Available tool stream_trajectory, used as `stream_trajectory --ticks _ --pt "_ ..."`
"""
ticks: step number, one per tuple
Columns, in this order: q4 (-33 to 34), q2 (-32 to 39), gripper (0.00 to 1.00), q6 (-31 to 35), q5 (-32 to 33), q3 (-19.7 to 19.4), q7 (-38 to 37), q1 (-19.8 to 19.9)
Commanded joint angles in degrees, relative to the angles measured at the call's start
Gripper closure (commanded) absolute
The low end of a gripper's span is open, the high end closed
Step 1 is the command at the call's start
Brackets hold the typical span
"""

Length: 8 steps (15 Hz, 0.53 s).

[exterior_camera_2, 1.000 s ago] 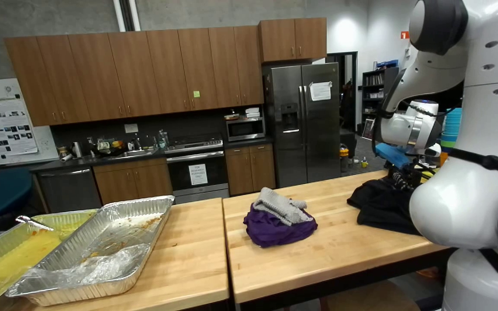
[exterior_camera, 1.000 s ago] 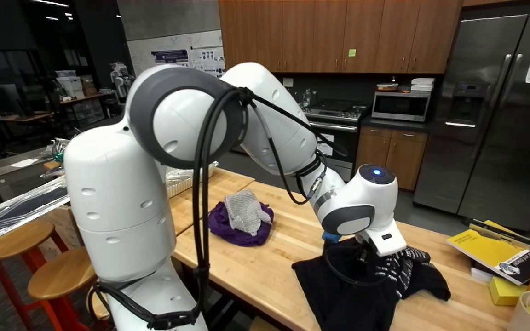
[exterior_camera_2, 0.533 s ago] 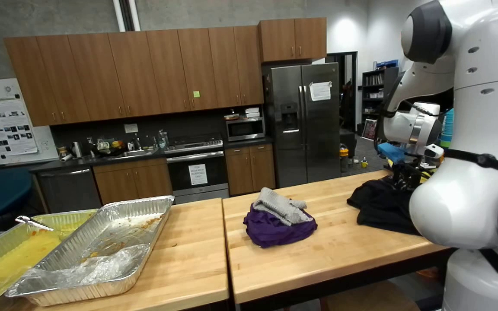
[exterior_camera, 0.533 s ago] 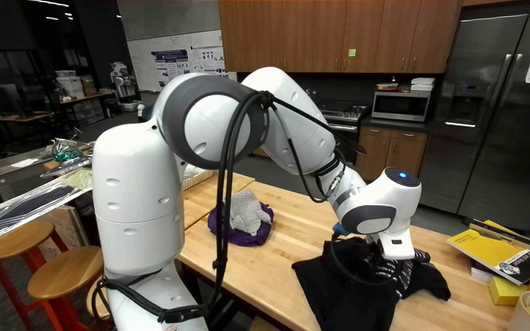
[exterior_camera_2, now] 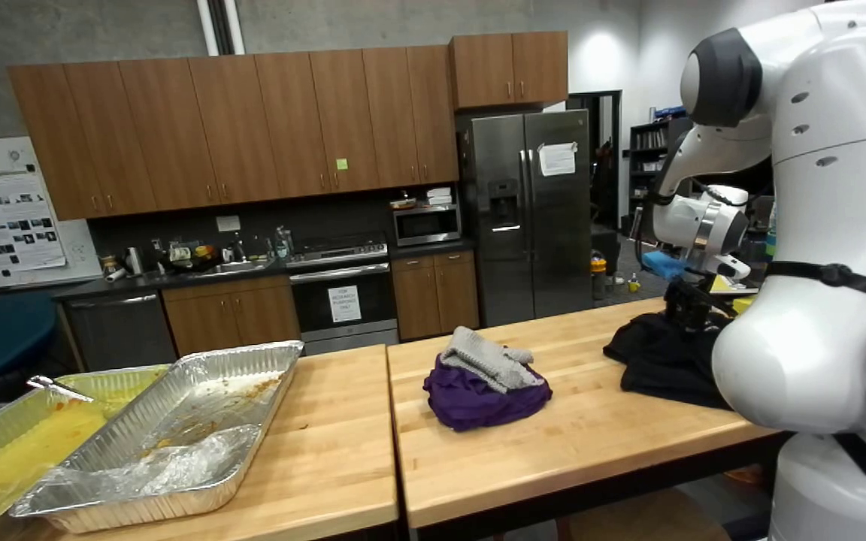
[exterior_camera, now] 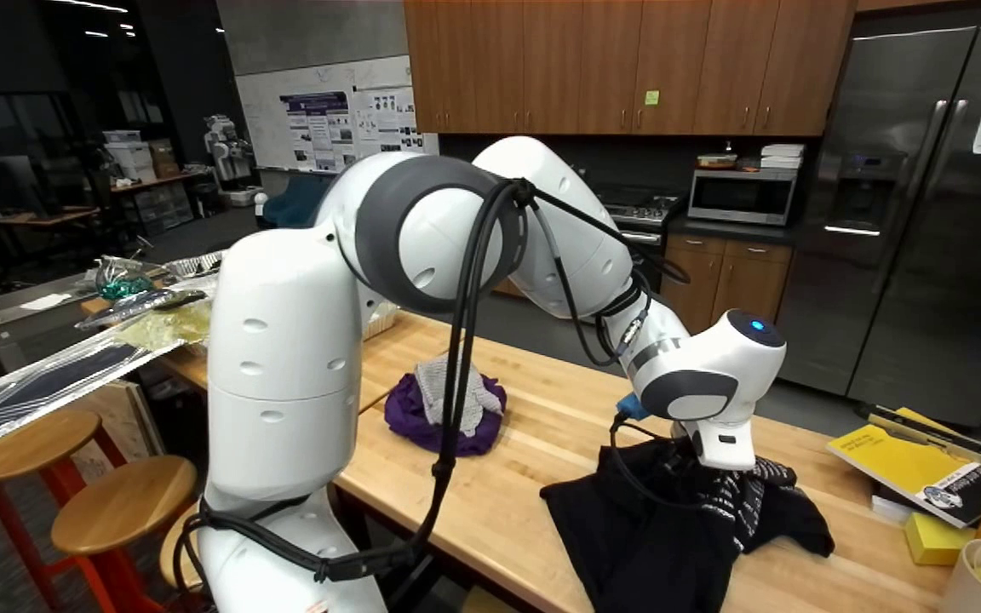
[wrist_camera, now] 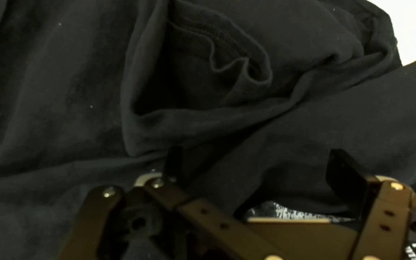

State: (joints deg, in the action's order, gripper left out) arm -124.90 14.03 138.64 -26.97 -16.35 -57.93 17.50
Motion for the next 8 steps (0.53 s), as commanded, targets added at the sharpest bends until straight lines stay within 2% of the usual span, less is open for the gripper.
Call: stream_trajectory --ticks 1,8 --pt "3.22 3.37 0.00 -2.47 -0.37 0.52 -1.14 -0.66" --pt "5.32 9.00 0.00 -2.72 2.89 1.36 -1.52 -3.22"
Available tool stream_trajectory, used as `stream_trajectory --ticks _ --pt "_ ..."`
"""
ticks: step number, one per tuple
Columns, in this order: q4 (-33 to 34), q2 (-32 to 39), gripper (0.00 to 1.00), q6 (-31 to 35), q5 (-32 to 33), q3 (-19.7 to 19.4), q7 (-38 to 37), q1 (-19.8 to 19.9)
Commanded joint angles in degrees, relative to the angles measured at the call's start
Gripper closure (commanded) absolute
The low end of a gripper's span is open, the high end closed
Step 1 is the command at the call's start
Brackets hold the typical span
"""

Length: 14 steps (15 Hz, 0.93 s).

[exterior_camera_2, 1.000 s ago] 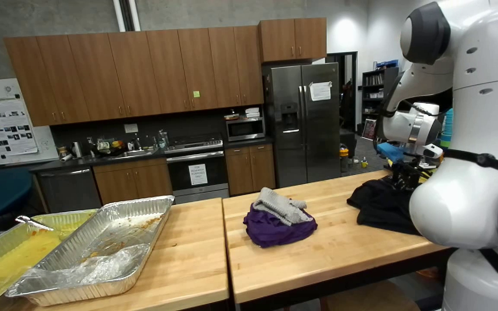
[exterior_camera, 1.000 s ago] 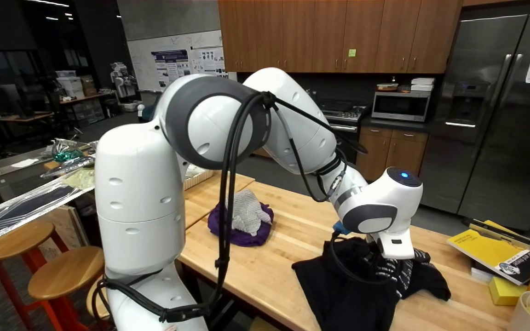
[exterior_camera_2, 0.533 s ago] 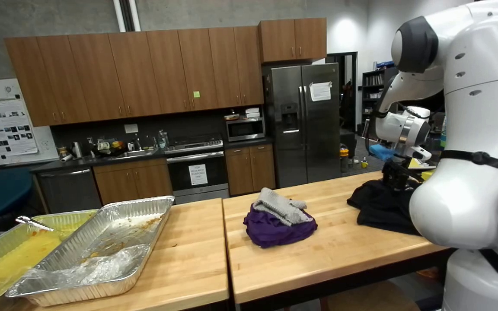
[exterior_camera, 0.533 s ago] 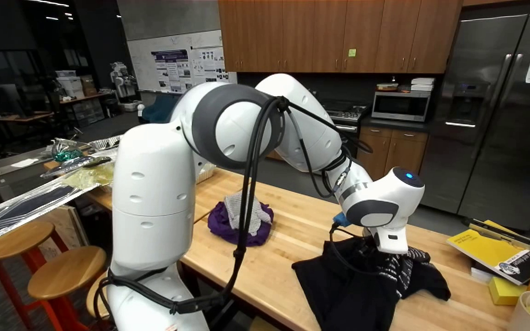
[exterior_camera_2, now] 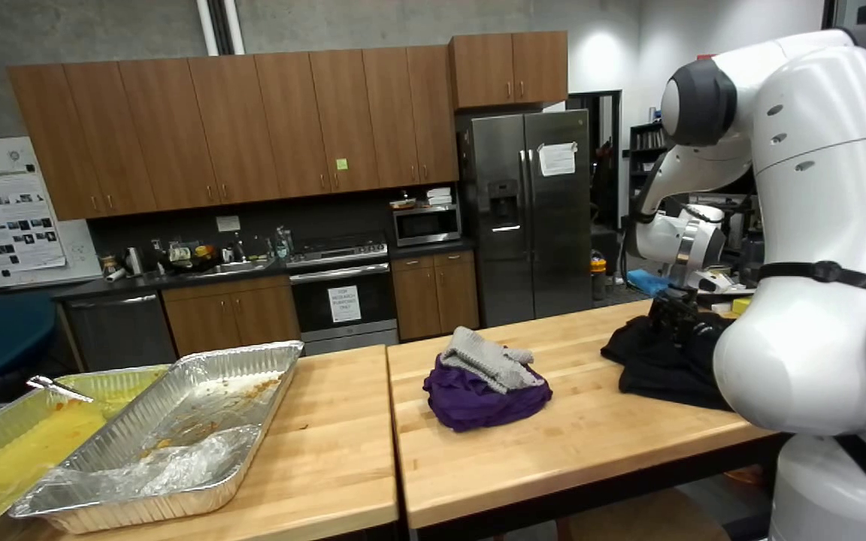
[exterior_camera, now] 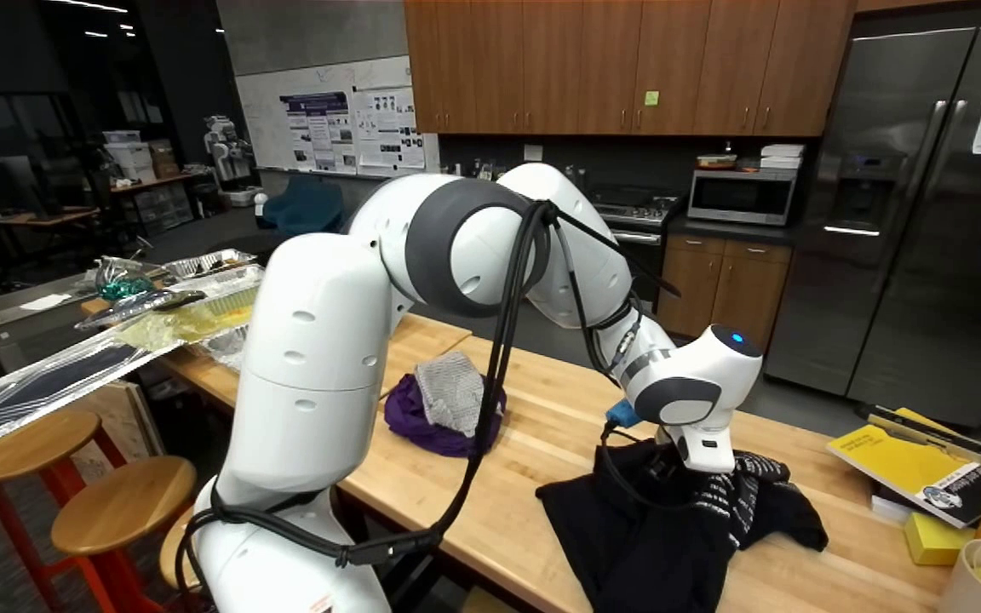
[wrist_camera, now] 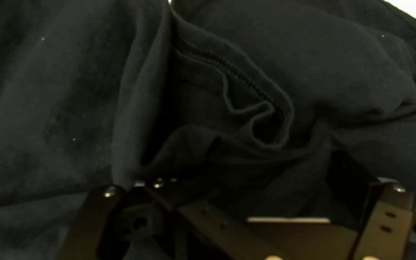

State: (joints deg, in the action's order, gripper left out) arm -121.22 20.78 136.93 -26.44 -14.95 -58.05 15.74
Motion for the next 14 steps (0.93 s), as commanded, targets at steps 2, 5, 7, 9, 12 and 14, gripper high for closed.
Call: stream_trajectory --ticks 2,5,7,9,12,14 --pt "1.62 2.84 0.00 -0.70 4.48 -0.13 -1.37 -2.41" --pt "1.34 2.64 0.25 0.47 5.72 0.39 0.21 -2.89" --pt "1.28 2.28 0.30 0.97 6.62 0.40 0.71 -3.30" --pt "1.57 1.98 0.43 1.42 7.49 0.29 0.91 -3.52" --pt "1.68 1.66 0.65 2.11 8.20 0.22 1.08 -3.70" --pt "1.57 1.52 0.76 2.27 8.28 0.17 1.33 -3.66"
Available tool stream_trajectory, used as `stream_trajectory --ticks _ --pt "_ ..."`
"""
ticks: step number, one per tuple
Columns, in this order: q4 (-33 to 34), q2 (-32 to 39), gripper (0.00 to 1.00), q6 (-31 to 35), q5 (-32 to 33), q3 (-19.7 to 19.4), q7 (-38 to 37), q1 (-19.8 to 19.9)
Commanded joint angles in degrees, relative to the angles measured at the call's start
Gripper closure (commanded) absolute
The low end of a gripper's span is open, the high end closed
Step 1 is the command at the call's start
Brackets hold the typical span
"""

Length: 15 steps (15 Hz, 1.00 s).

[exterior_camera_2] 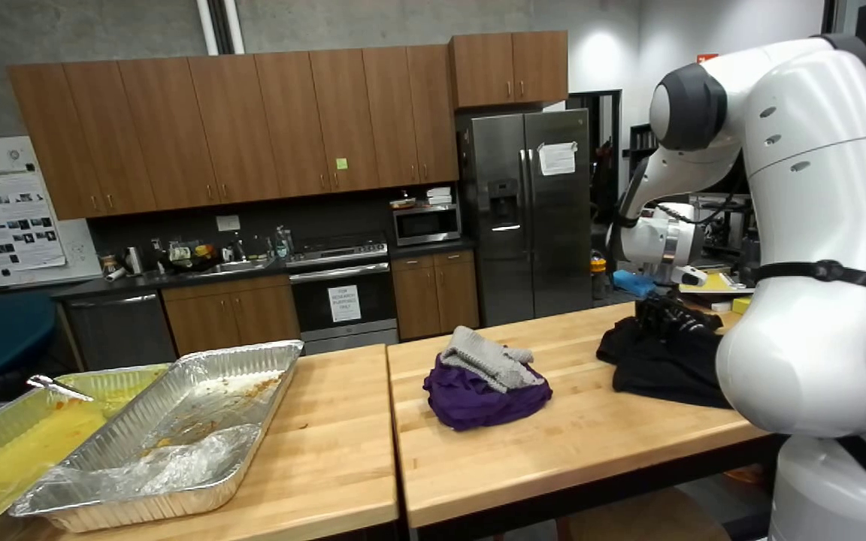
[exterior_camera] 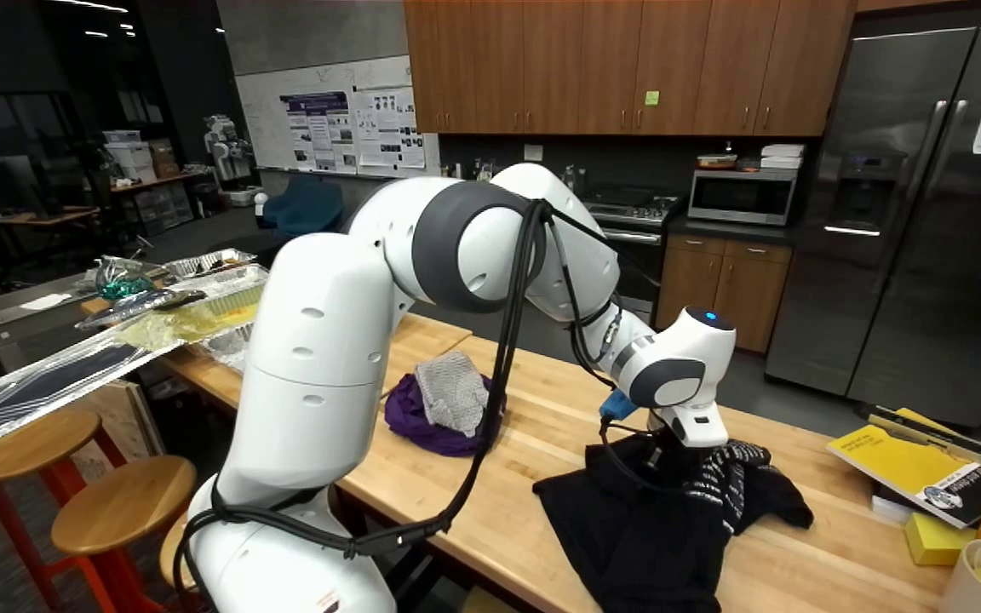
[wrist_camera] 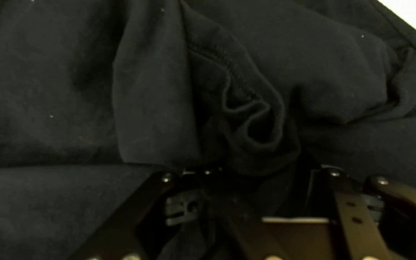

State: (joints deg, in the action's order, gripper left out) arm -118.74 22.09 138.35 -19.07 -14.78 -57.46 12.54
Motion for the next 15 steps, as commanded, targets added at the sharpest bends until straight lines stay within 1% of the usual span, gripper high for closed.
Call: stream_trajectory --ticks 1,3,5,6,8,10,15 --pt "-0.94 0.21 0.77 0.95 0.93 0.00 0.95 -0.47" --pt "-1.01 0.06 0.85 1.11 0.93 -0.06 1.33 -0.44" --pt "-1.14 -0.21 0.95 1.24 1.01 -0.09 1.50 -0.49" --pt "-1.29 -0.42 0.93 1.39 0.91 -0.03 1.74 -0.46" --pt "-1.51 -1.25 0.94 1.52 0.83 0.00 2.45 -0.42" --pt "-1.90 -2.50 0.94 1.90 0.90 -0.01 3.81 -0.36" --pt "-3.86 -8.37 0.94 7.11 3.49 -0.55 9.23 -1.05"
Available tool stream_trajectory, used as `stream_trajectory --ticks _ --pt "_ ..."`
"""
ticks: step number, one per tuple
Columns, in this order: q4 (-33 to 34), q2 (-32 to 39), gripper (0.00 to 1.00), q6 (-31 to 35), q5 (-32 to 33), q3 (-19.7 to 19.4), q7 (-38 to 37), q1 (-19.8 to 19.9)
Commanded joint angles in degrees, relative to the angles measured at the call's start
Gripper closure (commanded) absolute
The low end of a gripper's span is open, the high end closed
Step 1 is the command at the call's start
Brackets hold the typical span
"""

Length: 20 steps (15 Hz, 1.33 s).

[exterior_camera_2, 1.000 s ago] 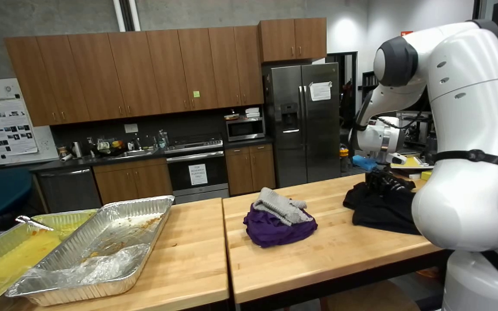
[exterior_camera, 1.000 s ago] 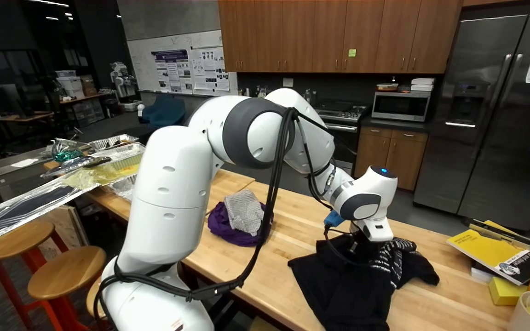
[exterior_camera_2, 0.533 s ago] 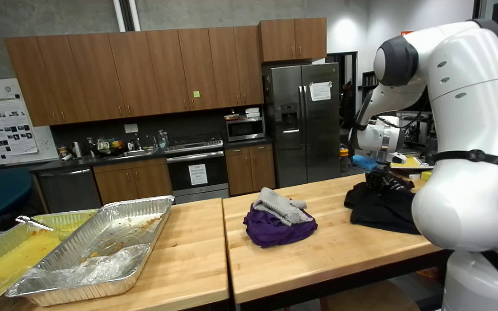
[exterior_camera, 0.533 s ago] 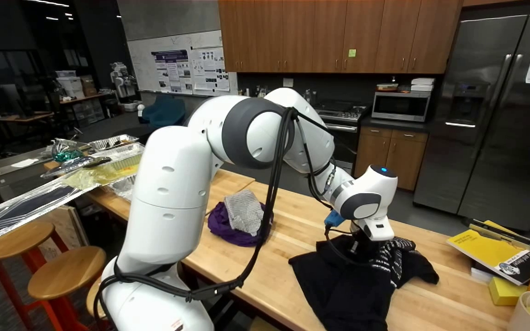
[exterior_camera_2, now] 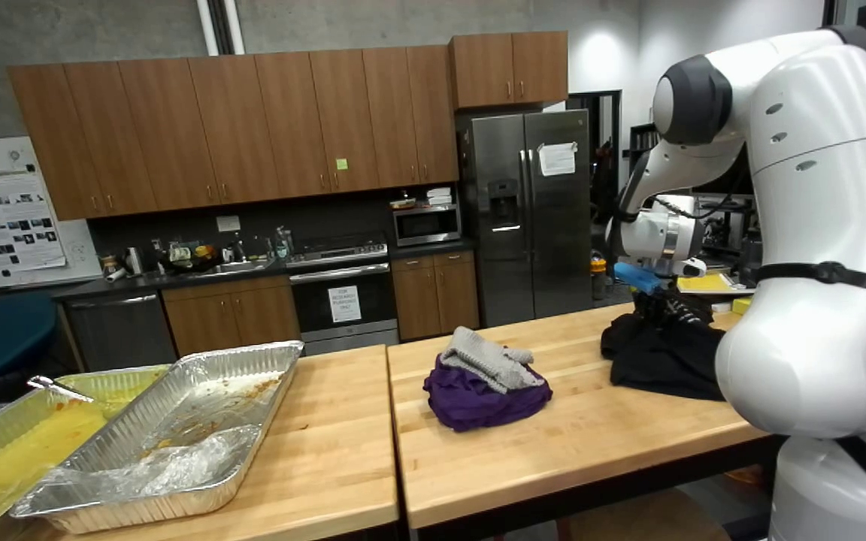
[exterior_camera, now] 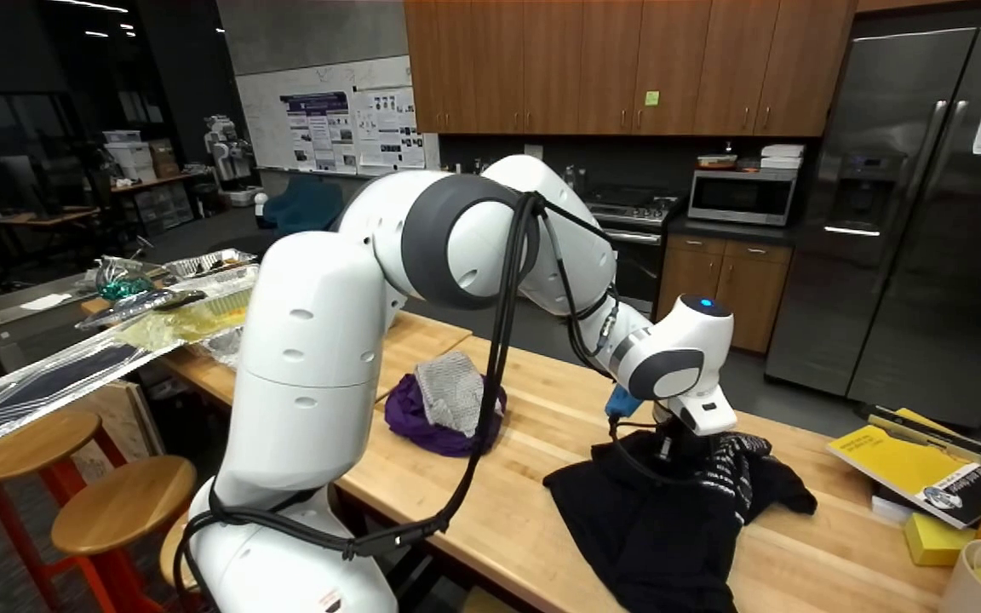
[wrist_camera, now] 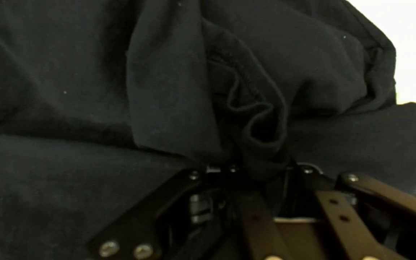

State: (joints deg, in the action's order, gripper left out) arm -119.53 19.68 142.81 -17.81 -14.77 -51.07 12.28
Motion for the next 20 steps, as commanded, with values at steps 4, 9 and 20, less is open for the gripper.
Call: stream_trajectory --ticks 4,9,20 --pt "-3.97 -11.93 0.94 5.97 5.41 -0.37 6.36 -1.22" --pt "-4.45 -18.12 0.94 8.35 7.27 1.22 10.57 -2.01" --pt "-9.64 -28.17 0.94 12.25 7.46 7.85 19.58 -4.63"
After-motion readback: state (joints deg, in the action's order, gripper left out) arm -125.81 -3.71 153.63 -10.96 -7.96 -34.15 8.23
